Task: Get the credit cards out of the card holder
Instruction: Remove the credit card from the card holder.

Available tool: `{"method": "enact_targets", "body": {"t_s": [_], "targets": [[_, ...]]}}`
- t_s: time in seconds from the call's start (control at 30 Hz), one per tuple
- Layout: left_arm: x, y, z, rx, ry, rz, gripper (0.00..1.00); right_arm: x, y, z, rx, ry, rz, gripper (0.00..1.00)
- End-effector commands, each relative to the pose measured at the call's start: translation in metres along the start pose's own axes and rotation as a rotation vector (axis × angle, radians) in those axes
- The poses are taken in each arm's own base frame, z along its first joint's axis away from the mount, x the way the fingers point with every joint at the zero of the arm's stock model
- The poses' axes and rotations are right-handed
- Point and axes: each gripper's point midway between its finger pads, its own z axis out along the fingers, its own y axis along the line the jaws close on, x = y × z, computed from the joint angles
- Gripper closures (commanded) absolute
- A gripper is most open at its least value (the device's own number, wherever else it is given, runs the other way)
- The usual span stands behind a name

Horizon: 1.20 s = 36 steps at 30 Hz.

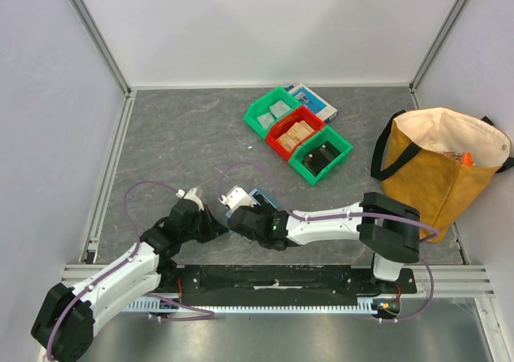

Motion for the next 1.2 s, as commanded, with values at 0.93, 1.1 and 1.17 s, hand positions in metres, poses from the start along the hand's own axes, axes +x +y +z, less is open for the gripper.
{"method": "enact_targets", "body": {"t_s": [0.93,1.1,1.17], "targets": [[0.003,-0.009,-0.007,0.032,0.033,0.032,0.98,-0.059,0.015,-0.016,-0.219,-0.145,0.038,0.08],[0.003,-0.010,-0.008,0.034,0.031,0.033,0.98,-0.047,0.023,0.000,-0.193,-0.107,-0.004,0.02],[0.003,-0.009,-0.008,0.033,0.032,0.032,0.98,-0.042,0.021,0.004,-0.170,-0.095,-0.015,0.02]]}}
